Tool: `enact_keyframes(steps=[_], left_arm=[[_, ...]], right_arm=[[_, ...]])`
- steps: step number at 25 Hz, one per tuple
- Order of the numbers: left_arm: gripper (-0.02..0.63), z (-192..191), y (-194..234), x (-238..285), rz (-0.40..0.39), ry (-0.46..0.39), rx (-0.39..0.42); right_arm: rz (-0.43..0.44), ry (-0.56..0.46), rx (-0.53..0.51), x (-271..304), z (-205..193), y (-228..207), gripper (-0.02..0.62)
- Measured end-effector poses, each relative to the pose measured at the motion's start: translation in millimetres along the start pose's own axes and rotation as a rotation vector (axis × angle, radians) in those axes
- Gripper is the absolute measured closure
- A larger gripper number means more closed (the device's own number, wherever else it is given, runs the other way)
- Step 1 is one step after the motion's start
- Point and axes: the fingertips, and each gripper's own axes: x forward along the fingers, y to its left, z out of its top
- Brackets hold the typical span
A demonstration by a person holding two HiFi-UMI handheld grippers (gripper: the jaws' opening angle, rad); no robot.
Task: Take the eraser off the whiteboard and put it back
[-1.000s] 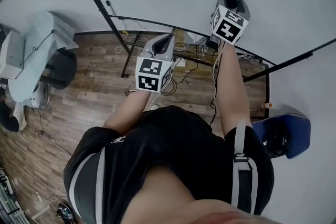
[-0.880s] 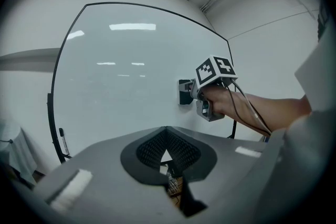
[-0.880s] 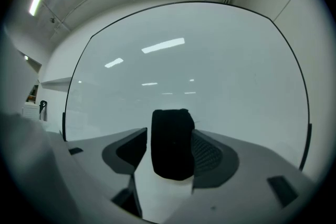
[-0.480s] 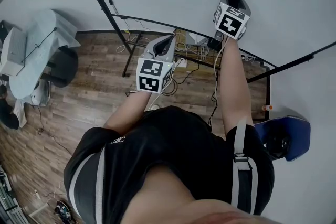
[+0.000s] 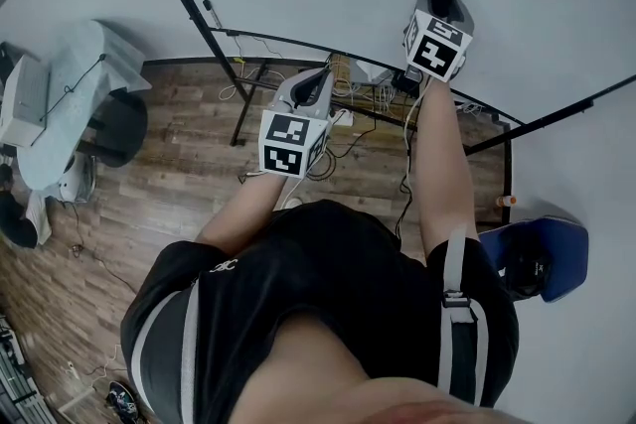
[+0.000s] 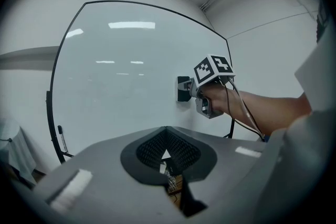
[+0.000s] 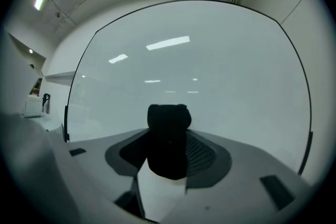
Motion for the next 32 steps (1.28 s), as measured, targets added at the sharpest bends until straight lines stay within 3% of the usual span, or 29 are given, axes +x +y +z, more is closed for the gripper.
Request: enact_keyframes(steps=[18, 23, 28, 32], left_arm=[[0.597, -2, -24, 13, -0.083, 0.006, 0.007], [0.597, 0, -34, 19, -0.115, 0.001, 0.004], [0.597, 2, -46, 24, -0.145, -0.009, 0.011], [0.597, 3, -57, 27, -0.174, -0.011, 0.016]], right_arm=[[0.066, -0.132, 0.112, -92, 19, -15, 0.388], [0.043, -0.129, 0.092, -123, 4, -28, 0.388], [0.117, -0.133, 0.110, -154, -14, -26, 0.388], [0.113, -0.111, 0.121, -176, -30, -31, 0.388]])
